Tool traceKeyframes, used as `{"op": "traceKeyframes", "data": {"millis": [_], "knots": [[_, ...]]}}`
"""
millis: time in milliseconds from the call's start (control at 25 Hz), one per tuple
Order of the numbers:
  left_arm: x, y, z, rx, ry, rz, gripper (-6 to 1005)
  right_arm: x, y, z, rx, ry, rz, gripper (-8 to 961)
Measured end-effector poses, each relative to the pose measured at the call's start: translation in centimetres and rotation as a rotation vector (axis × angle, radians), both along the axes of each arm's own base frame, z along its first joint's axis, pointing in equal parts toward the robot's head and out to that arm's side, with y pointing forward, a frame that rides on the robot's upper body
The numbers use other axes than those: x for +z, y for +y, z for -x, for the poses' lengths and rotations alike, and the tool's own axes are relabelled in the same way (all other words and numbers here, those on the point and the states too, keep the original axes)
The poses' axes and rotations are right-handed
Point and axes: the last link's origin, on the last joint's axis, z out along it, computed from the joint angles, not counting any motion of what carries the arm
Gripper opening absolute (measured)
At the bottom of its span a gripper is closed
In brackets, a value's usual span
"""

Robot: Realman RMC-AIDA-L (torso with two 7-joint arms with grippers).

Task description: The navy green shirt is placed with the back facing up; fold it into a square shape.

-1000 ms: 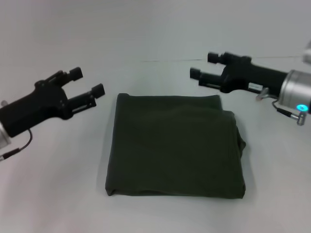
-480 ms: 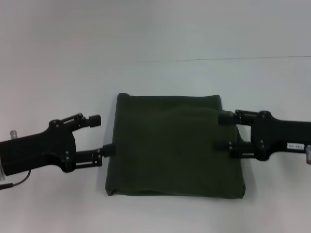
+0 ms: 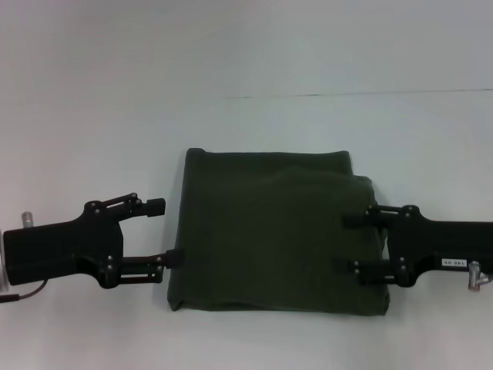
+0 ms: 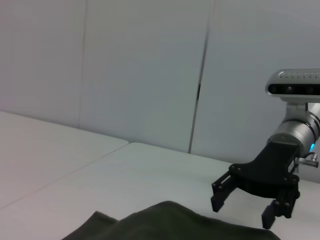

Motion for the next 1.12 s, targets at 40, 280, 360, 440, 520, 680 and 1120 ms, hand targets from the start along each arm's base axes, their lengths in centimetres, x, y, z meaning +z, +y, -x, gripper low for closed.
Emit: {"op": "traceKeyframes", "data": {"millis": [40, 280, 360, 440, 520, 680, 1120], "knots": [[0.1, 0.1, -0.1, -0.009, 0.0, 0.005, 888, 0.0, 0.1, 0.2, 0.009, 0.002, -0.001, 822], [0.6, 0.4, -1.0, -0.063, 0.009, 0.044, 887, 0.1, 1.1, 1.3, 0.041, 0.003, 0.007, 822], [0.5, 0.4, -1.1, -0.072, 0.012, 0.048, 887, 0.1, 1.1, 1.4, 0.044, 0.003, 0.007, 822], [0.5, 0.5, -1.2, -0.08, 0.015, 0.049, 887, 0.1, 1.1, 1.5, 0.046, 0.006, 0.007, 823], [0.5, 0.6, -1.4, -0.088, 0.017, 0.053, 887, 0.2, 1.1, 1.5, 0.045, 0.009, 0.005, 823], [0.6, 0.8, -1.6, -0.096, 0.02, 0.058, 888, 0.3, 1.1, 1.4, 0.044, 0.01, 0.007, 824], [0.6, 0.8, -1.7, -0.098, 0.024, 0.068, 888, 0.3, 1.3, 1.7, 0.056, 0.009, 0.006, 824]]}}
